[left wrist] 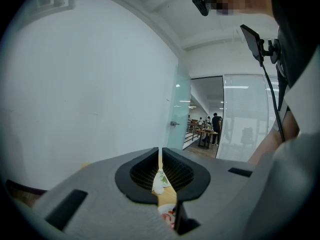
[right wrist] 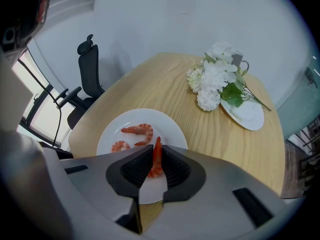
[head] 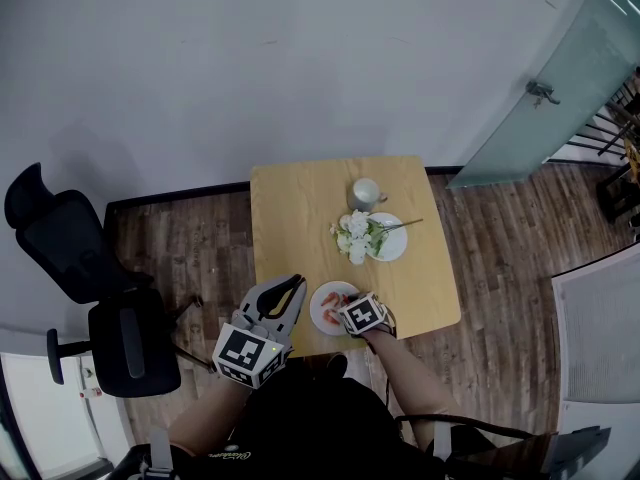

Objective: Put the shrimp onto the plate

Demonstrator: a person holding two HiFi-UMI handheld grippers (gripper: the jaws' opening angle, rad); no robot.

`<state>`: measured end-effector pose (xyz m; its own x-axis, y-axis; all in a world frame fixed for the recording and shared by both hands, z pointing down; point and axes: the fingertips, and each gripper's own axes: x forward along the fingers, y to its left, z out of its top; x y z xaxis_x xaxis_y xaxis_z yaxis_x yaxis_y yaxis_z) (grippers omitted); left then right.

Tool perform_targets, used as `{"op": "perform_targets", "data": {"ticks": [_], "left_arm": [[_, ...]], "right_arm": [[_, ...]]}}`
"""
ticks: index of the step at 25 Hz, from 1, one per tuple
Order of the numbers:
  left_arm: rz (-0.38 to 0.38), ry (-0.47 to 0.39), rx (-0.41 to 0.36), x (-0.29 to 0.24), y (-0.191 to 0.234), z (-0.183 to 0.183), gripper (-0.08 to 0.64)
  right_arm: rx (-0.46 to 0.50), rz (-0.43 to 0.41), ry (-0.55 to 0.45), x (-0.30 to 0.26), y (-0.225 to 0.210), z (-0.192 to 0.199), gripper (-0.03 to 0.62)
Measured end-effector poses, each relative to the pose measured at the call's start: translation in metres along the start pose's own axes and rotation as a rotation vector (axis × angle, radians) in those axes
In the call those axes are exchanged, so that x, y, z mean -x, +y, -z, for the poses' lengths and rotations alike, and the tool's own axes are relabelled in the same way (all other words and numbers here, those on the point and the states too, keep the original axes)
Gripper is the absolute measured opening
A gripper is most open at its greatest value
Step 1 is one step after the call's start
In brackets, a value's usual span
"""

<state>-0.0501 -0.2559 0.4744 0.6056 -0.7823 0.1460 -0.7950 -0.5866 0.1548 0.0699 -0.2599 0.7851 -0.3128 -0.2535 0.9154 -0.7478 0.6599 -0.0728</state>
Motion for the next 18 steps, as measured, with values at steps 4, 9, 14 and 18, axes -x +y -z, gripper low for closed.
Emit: {"op": "perform_targets", "data": {"ticks": [4, 9, 14, 18], "left_arm": [[0.0, -0.009, 0.001, 0.0021, 0.0008, -0.0009, 0.026], [-0.001, -0.016, -0.008, 0.0055, 0.0002, -0.0023, 0.026], [-0.004, -0.02, -0.011, 0.0081, 0.0008, -0.0032, 0.026], [-0.008, -0.02, -0.009, 0.0098, 0.0011, -0.0033, 0.026]], "right_arm": [[0.009, 0.004, 0.011, 0.0018, 0.0004, -0.0013, 0.055], [-0.009, 0.016, 0.017, -0.0025, 0.0002, 0.005, 0.058], [0.018, 0.038, 0.014, 0.0036, -0.002, -0.0014, 0.06], [0.012, 0.037, 0.011, 0.0042, -0.0021, -0.0018, 0.06]]}}
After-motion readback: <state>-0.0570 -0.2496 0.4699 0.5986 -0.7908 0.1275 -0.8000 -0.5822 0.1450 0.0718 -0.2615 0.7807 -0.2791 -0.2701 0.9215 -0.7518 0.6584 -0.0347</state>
